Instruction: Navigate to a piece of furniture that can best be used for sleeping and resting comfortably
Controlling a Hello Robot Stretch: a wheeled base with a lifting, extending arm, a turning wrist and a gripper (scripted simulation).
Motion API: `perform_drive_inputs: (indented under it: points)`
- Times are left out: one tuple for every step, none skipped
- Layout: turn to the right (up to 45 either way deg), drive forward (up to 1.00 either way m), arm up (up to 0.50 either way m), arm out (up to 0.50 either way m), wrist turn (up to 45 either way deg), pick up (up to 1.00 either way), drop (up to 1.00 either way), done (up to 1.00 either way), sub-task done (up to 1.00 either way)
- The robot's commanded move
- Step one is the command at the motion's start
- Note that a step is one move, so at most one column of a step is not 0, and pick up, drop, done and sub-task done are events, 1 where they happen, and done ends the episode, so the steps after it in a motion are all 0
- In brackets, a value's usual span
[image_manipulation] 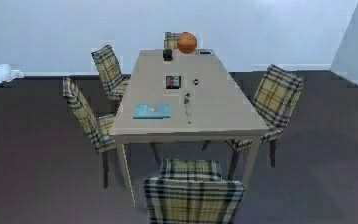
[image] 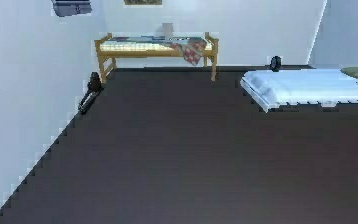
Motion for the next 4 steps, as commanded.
perform_drive_inputs:
  points:
    - [18.0,0.0,0.0,0.0,0.0,0.0,0.0,0.0,0.0]
    - [0.0,1.0,0.0,0.0,0.0,0.0,0.0,0.0,0.0]
    - [0.0,1.0,0.0,0.0,0.0,0.0,0.0,0.0,0.0]
    - [3.0,0.0,0.0,0.0,0.0,0.0,0.0,0.0,0.0]
